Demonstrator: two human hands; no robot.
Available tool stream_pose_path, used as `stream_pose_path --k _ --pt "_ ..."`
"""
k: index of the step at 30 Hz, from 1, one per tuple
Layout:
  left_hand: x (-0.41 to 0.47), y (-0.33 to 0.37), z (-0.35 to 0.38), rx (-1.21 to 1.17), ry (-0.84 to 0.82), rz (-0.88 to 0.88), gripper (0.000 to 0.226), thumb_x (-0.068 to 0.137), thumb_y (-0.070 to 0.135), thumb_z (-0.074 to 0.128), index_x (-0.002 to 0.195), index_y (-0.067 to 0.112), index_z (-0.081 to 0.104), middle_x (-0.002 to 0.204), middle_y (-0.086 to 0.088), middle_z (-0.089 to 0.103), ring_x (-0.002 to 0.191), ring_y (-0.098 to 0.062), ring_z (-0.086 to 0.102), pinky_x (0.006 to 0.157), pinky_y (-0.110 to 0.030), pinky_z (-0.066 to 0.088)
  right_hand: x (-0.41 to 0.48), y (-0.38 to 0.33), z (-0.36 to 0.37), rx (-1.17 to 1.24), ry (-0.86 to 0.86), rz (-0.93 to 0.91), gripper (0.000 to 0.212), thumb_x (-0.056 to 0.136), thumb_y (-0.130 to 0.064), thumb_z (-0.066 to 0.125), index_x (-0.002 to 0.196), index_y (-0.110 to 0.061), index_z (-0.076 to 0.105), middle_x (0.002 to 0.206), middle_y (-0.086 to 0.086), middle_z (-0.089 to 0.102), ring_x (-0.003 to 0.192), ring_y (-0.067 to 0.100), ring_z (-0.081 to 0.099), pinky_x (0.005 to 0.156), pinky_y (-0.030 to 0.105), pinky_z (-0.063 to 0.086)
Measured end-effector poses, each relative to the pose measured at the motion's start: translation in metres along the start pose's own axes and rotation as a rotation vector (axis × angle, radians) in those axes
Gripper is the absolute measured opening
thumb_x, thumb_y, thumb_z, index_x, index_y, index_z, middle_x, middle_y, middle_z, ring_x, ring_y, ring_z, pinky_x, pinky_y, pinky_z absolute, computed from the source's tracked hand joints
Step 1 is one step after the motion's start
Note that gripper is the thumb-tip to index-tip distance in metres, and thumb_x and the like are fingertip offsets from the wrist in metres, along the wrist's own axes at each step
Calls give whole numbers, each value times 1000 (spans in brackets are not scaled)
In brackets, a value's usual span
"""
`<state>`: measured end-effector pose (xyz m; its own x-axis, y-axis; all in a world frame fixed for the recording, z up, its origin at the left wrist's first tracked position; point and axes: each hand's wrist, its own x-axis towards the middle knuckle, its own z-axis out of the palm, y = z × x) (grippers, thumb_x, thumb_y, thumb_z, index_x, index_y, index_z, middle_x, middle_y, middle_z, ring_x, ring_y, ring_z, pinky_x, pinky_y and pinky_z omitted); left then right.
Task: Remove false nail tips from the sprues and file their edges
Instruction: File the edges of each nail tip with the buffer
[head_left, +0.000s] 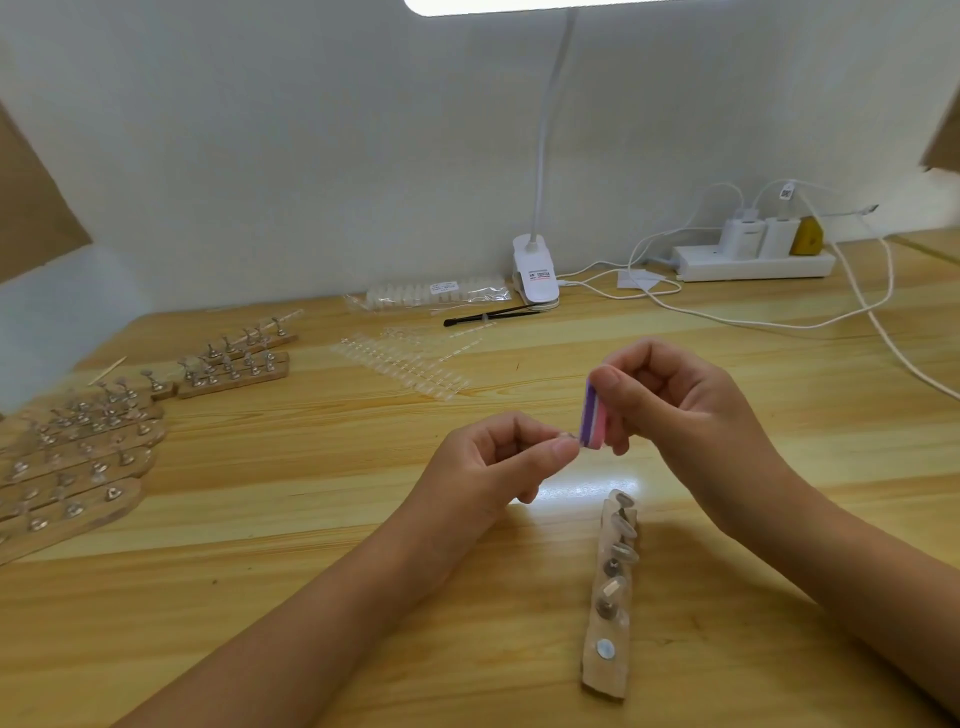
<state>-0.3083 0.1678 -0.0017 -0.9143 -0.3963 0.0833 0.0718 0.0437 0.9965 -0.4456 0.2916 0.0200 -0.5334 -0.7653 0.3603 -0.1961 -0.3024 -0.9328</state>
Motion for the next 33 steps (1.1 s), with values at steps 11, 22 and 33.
stream_pose_path --k 11,22,33 --pt "2 -1 -1 -40 67 -4 22 69 52 74 69 30 72 64 6 52 78 -15 53 73 -20 49 0 -2 0 85 -6 46 30 85 -32 54 105 -9 56 90 6 74 86 18 72 62 25 58" --pt "6 1 -4 -361 -52 -82 24 75 36 73 90 18 78 67 8 49 63 -4 47 62 -16 46 -7 -7 -1 -70 -160 -234 28 86 -21 68 113 -16 65 115 1 70 113 14 65 93 19 50" --pt "5 2 -4 -362 -82 -73 22 78 38 70 83 19 78 60 10 42 56 -5 39 58 -15 42 -7 8 0 -345 -121 -436 28 93 -25 61 120 -22 62 124 -4 64 122 19 58 102 34 48"
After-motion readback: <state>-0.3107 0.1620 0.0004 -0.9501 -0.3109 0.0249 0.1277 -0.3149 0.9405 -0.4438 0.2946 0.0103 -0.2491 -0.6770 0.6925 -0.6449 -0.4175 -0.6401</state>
